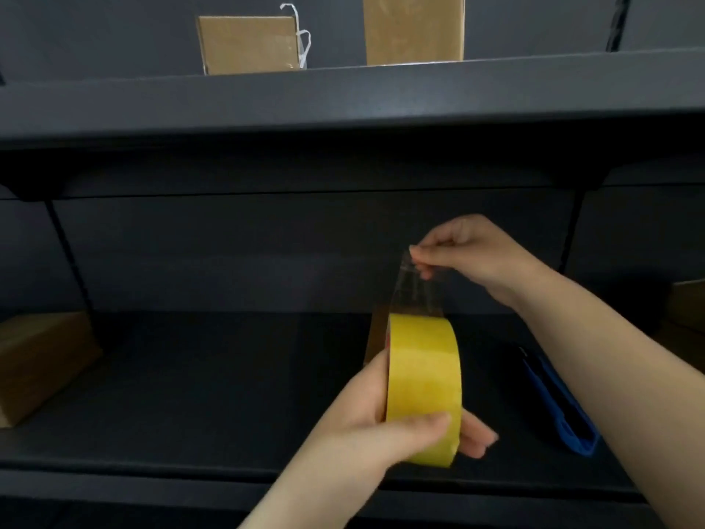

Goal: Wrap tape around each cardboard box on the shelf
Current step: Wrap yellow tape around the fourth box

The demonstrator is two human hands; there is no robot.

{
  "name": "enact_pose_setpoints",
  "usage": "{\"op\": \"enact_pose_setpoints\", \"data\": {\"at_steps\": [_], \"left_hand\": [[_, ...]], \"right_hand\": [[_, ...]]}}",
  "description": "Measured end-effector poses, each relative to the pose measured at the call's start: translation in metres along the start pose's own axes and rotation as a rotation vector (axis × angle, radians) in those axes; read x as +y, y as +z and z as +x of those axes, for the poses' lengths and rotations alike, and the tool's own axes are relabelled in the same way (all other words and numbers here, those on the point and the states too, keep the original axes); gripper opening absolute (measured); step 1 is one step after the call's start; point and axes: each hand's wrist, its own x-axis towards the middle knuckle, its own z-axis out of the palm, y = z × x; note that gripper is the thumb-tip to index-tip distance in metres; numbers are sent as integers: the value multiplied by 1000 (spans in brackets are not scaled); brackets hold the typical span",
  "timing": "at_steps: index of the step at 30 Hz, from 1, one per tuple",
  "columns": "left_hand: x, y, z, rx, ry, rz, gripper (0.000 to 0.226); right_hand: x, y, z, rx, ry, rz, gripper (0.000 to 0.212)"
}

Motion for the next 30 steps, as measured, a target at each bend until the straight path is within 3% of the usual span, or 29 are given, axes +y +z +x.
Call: {"op": "enact_pose_setpoints", "data": {"at_steps": [2, 4, 6, 11, 30], "left_hand": [[-1, 0, 0, 5, -62, -48, 33], [-6, 2, 0, -4, -181, -137, 48], [-12, 3, 1, -38, -224, -193, 46], [-14, 3, 12, -45, -275, -297, 34], [-30, -12, 22, 23, -380, -310, 44]], "right_hand": [[9, -2, 10, 52, 17, 24, 13], [20, -5, 21, 132, 39, 14, 14], [31, -4, 29, 80, 70, -62, 12], [62, 3, 42, -75, 163, -79, 17], [99, 27, 51, -45, 202, -170, 13]]}}
